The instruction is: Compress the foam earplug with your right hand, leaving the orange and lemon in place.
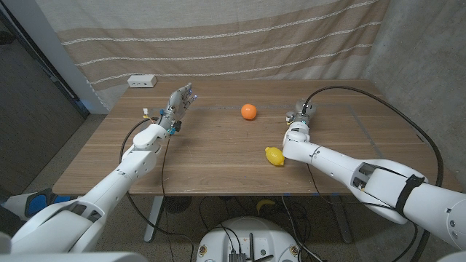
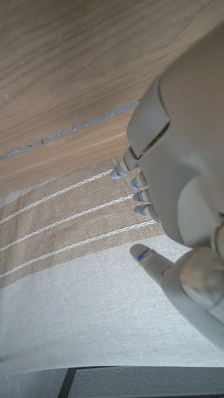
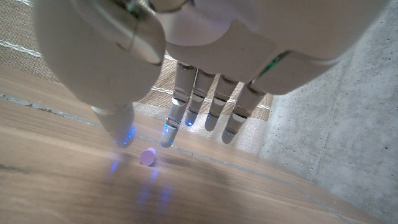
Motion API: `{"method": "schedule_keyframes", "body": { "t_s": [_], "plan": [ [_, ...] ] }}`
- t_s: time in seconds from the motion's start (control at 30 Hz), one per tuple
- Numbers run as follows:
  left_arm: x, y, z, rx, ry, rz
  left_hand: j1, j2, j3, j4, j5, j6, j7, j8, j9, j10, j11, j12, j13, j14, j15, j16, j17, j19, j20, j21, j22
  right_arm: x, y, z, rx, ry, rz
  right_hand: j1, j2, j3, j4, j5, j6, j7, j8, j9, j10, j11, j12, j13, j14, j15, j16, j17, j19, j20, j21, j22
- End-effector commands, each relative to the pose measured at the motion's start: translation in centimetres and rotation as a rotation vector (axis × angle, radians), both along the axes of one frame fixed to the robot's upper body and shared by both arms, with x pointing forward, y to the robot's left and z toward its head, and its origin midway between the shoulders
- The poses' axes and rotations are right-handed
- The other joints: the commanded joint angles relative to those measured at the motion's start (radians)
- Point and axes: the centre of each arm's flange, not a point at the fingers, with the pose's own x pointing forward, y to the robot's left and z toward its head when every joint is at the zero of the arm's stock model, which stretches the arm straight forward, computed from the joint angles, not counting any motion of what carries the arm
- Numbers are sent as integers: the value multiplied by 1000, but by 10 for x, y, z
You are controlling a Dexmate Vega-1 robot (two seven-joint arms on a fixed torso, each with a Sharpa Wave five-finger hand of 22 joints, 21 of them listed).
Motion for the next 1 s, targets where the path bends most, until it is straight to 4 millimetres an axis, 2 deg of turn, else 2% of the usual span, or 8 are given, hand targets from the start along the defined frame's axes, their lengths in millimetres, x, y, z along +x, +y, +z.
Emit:
{"method": "schedule_keyframes", "body": {
  "t_s": [0.03,0.13,0.33,0.6,0.67,0.7,0.8,1.0],
  "plan": [
    [0,2,1,3,-5,0,8,102,-1,-1,5,-9,3,5,6,-10,-2,0,2,-19,1,4,2,0,6,-3,2,5,-4,-4,7,19,-18,-3,19,-4,1,-3,14,8,11,-1,16,0,8,5,12,-87,10,4,12,0,5,3],
    [1,2,1,3,-5,-1,8,102,-1,-1,5,-9,3,5,6,-10,-2,0,2,-19,2,4,2,0,5,-3,2,8,-5,-7,-30,11,-118,-5,25,-4,4,-5,22,8,15,-2,22,-1,9,7,14,-89,11,4,12,-1,5,3],
    [0,3,1,-3,-2,1,9,102,-2,-1,5,-8,2,5,6,-10,-3,0,2,-19,1,4,2,0,5,-3,2,10,-5,-8,-41,6,-114,28,39,4,-11,-8,49,-6,27,-9,35,-12,12,12,25,-99,15,1,21,-11,8,3],
    [-2,4,2,-1,-11,6,9,102,-2,-2,5,-8,1,5,6,-9,-2,1,2,-19,0,4,2,0,6,-3,2,11,-4,-9,-40,19,-113,77,60,20,-25,-14,83,0,40,-21,65,-21,20,18,38,-110,20,-2,30,-21,11,3],
    [-3,4,2,-1,-11,8,9,102,-2,-2,5,-8,1,5,6,-9,-2,1,2,-19,2,4,2,0,6,-3,2,10,-4,-9,-39,13,-110,99,78,29,-23,-22,132,9,55,-31,90,-22,27,21,42,-119,23,0,29,-25,10,3],
    [-3,4,2,-4,-10,8,9,102,-2,-2,5,-8,1,5,6,-9,-2,1,2,-19,2,4,2,0,6,-3,2,10,-4,-9,-38,10,-108,109,86,30,-20,-28,189,6,69,-44,117,-26,36,24,51,-131,29,2,28,-29,9,3],
    [-3,4,2,3,-11,5,9,102,-2,-2,5,-8,1,5,6,-10,-2,1,2,-19,2,4,2,0,6,-3,2,10,-4,-9,-52,3,-97,150,106,43,-29,-27,256,7,76,-69,150,-61,45,29,67,-151,40,5,41,-49,15,3],
    [-3,4,2,4,-15,4,9,102,-3,-3,4,-8,1,5,6,-10,-3,1,2,-19,2,4,2,0,5,-3,2,8,-3,-8,-57,-13,-77,185,109,58,-34,-27,278,18,66,-94,195,-79,55,28,87,-170,40,-3,57,-64,21,3]
  ]
}}
